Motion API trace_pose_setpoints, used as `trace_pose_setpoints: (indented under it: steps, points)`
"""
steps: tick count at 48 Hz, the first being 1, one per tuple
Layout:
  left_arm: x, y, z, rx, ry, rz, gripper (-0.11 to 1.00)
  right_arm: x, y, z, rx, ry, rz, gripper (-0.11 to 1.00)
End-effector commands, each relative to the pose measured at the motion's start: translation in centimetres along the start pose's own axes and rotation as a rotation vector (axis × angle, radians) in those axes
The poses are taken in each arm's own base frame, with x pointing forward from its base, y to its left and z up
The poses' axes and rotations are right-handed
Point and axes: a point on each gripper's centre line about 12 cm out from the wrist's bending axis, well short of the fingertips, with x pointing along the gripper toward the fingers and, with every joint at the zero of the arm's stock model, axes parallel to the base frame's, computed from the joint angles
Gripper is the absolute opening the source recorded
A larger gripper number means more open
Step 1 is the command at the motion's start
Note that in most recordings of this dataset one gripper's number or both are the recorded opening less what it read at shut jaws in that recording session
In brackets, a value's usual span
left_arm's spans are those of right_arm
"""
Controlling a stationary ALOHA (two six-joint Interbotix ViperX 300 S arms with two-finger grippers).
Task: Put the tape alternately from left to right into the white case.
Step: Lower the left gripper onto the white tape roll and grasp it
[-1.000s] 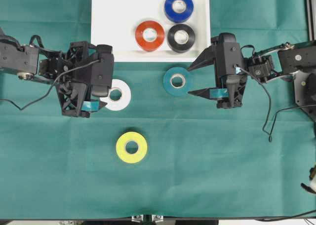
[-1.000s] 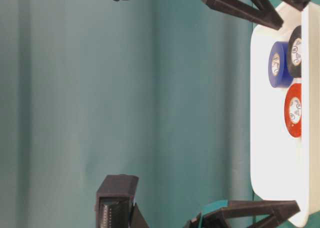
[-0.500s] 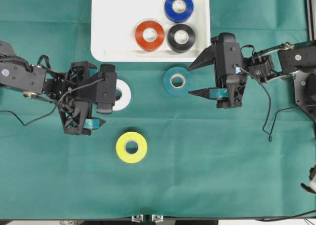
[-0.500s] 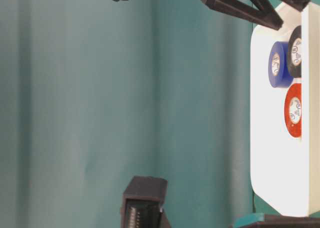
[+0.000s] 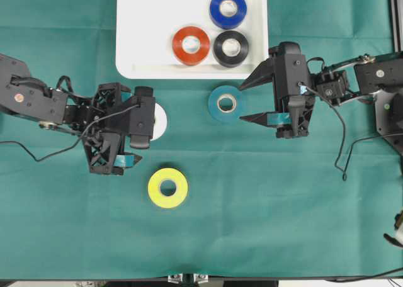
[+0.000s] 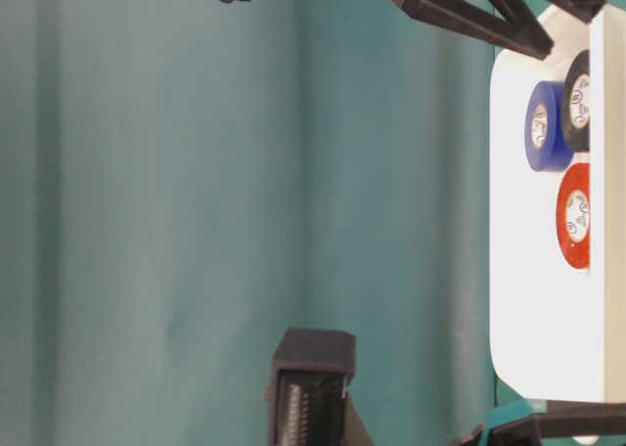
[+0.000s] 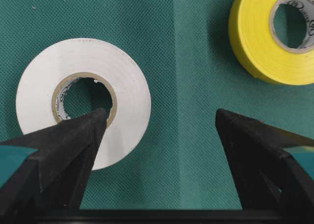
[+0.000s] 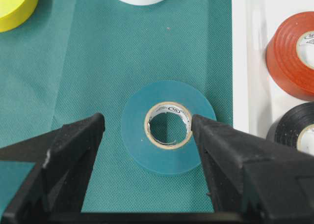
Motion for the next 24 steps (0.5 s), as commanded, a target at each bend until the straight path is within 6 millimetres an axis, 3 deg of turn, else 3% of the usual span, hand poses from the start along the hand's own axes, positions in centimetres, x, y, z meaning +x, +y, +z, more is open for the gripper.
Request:
trace_pose_setpoints:
  steps: [1, 24]
  points:
    - [-0.2, -0.1, 1.0, 0.002, -0.028, -0.002, 0.64, -0.1, 0.1, 0.7, -0.003, -0.023, 0.006, 0.79]
    - [1.1, 1.5, 0.6, -0.025, 0.001, 0.025, 0.64, -0.1, 0.2, 0.4, -0.002, -0.019, 0.008, 0.79]
